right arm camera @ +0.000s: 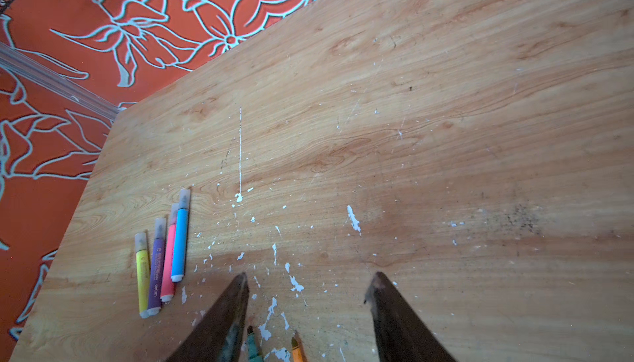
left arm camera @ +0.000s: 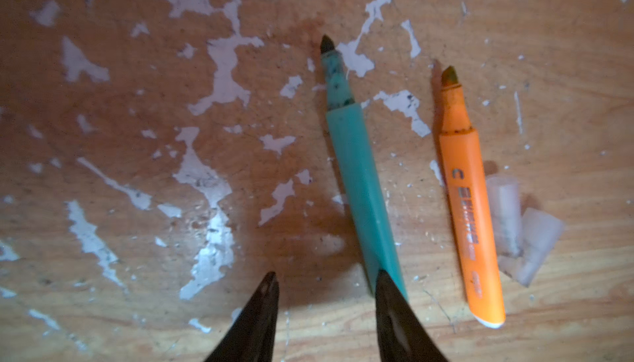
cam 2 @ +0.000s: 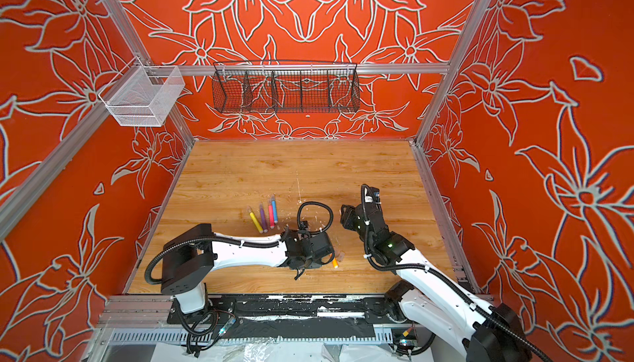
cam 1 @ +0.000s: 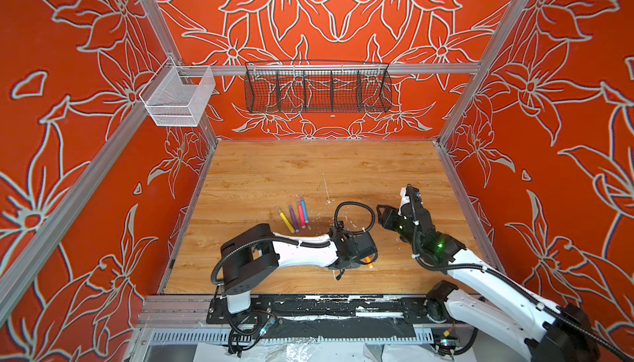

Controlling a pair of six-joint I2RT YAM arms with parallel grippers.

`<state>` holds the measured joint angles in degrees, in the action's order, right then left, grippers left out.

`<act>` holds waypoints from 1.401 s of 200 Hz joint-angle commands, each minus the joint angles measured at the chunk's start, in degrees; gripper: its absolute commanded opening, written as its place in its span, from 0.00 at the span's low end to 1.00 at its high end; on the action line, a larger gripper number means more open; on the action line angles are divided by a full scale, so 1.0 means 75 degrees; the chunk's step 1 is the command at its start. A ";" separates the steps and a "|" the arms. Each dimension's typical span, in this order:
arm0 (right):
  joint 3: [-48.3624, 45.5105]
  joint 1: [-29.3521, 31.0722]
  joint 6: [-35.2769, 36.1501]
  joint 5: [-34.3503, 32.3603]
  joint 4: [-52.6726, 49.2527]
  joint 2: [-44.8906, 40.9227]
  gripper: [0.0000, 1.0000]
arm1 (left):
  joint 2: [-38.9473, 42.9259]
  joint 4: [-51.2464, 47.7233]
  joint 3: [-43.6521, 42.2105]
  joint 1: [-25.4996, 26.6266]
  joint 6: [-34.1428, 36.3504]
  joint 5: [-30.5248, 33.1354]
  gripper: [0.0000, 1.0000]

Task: Insert the pens into the pen caps
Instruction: 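Move the left gripper over the green marker, then grasp the green marker with the left gripper and lift it upright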

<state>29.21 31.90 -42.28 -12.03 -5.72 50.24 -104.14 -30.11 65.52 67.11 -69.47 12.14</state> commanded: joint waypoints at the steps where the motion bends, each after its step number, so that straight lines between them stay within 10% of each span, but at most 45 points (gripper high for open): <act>1: 0.0289 -0.0095 -0.0156 -0.0125 -0.0210 0.0016 0.59 | -0.0152 -0.0084 0.0254 0.0034 -0.0066 0.0101 0.45; 280: 0.0298 -0.0385 -0.0374 0.0298 -0.0397 -0.0112 0.58 | -0.1642 -0.1197 0.1671 -0.0067 -0.0413 0.0365 0.39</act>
<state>29.47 29.45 -43.99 -10.09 -7.51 50.43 -113.95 -36.69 78.00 67.00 -70.85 14.57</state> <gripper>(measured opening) 0.582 0.409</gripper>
